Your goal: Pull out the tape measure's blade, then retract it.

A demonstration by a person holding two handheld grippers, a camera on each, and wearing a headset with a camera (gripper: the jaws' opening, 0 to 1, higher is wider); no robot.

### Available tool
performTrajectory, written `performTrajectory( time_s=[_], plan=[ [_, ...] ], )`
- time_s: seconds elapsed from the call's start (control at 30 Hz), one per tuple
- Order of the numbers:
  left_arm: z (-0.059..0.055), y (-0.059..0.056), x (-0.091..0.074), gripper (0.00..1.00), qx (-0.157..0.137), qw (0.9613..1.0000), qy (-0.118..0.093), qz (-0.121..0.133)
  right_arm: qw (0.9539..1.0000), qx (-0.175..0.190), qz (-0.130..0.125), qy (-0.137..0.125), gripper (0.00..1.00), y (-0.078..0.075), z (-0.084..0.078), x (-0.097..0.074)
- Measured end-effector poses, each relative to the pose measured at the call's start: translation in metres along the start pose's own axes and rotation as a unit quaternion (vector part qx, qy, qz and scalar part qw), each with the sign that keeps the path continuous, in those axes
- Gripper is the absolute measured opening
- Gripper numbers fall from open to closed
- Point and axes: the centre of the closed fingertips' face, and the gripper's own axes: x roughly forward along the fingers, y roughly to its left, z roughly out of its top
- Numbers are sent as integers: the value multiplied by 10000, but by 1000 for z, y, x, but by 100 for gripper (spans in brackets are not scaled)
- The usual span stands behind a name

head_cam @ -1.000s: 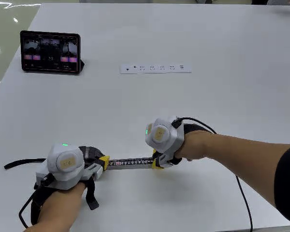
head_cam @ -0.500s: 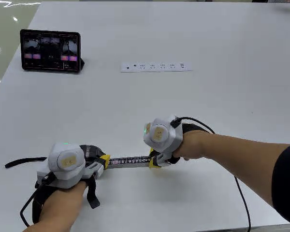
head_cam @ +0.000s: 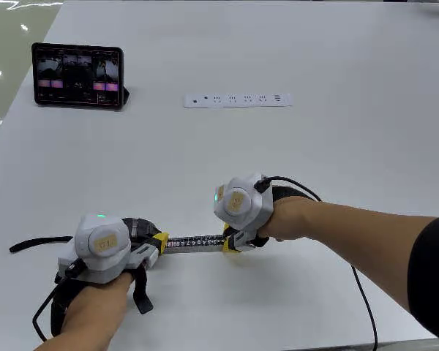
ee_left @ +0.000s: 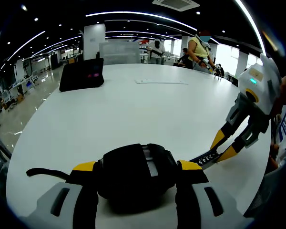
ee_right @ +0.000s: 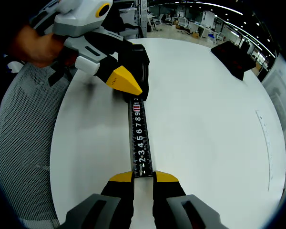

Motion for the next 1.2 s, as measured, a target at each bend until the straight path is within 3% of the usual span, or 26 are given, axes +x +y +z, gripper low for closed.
performTrajectory(
  time_s=[1.2],
  plan=[
    [0, 0, 0, 61, -63, 10000, 12, -41, 10000, -1, -3, -44, 10, 1, 17, 8]
  ],
)
